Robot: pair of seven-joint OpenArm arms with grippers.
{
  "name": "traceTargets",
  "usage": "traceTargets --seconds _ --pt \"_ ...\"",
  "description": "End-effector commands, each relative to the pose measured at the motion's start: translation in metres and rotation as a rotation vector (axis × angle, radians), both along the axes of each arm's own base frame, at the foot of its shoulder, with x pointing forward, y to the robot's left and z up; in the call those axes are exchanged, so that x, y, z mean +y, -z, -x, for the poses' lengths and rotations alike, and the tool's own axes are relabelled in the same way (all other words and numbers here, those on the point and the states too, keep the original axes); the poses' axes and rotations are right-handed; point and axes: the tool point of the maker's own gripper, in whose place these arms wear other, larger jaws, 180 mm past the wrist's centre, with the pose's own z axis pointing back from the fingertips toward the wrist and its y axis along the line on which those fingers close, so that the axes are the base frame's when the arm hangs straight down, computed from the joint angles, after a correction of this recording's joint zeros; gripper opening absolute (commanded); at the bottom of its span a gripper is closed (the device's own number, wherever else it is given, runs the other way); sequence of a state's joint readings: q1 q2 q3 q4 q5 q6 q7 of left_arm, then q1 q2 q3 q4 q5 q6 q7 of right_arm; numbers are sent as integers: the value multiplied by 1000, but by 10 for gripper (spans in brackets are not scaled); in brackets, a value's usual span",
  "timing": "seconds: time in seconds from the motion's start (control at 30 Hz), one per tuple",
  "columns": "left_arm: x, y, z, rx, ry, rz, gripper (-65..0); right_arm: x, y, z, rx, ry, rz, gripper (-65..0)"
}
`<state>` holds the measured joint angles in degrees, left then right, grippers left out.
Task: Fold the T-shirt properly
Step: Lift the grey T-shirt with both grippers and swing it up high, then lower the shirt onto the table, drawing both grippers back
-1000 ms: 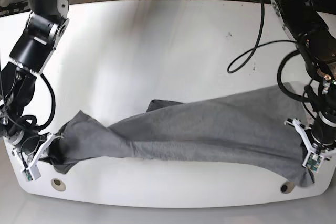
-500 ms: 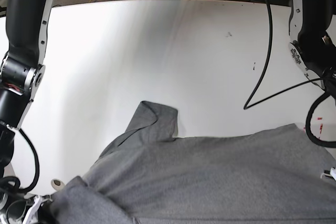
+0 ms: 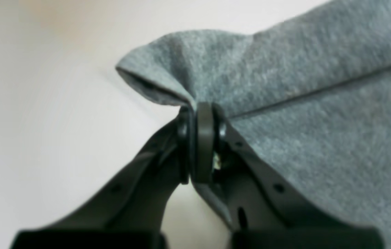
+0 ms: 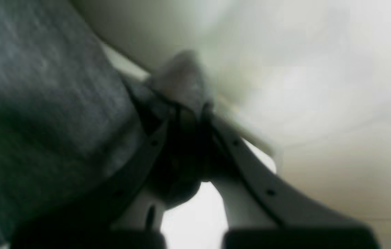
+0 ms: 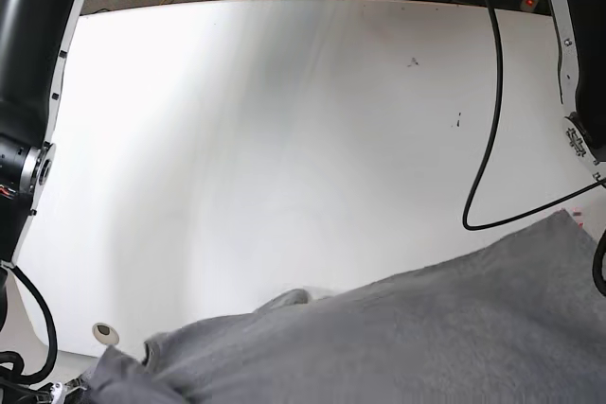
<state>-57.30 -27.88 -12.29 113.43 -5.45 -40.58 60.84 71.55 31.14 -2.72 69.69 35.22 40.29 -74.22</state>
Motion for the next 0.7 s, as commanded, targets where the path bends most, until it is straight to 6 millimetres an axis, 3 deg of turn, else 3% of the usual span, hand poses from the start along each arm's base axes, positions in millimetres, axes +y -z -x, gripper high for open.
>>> traceTargets --seconds 0.0,0.03,0.1,0.27,0.47,0.67 --pt "10 0 3 -4 -40 5 -650 -4 -49 8 -132 -11 -47 -650" --pt "9 8 1 16 -38 3 -650 -9 -46 11 -134 -10 -69 -650" --pt "8 30 -6 70 -35 3 -650 -19 -9 14 -78 2 -114 -650" --pt "2 79 -16 182 -16 18 -650 -31 52 27 0 32 -155 -650" --pt "-6 158 -20 347 8 78 -650 -35 138 55 117 68 -218 -650" --pt "-7 211 -12 466 7 101 -650 -42 188 85 184 110 -241 -650"
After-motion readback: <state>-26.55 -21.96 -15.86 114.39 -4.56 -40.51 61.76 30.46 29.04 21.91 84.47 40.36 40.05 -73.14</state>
